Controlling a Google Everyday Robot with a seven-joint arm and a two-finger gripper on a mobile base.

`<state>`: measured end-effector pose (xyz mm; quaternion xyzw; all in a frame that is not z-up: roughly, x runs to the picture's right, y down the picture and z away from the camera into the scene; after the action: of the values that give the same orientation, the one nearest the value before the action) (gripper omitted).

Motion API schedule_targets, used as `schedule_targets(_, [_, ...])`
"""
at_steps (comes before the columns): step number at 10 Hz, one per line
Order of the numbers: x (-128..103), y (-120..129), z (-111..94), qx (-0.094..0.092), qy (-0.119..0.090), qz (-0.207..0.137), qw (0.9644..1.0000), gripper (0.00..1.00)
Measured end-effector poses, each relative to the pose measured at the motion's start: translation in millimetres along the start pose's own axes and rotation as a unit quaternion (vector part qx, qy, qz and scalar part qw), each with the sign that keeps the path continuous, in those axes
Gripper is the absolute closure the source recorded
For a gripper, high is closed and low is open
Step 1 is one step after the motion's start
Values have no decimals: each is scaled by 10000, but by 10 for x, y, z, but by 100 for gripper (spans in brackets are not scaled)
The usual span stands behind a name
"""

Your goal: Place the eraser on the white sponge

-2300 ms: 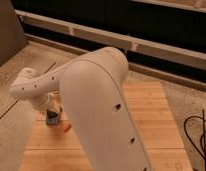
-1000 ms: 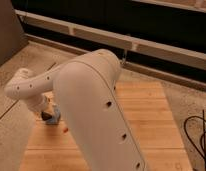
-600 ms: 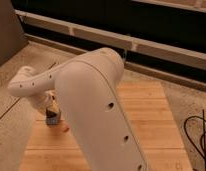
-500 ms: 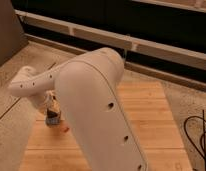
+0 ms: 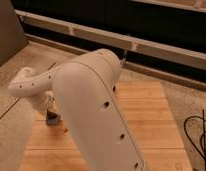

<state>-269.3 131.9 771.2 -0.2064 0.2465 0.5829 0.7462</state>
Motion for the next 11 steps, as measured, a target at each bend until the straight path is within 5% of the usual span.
schedule_targets(8, [3,13,20,-113,96,-38,9999,24])
schedule_targets(11, [3,12,22,-126,107,-37,9999,21])
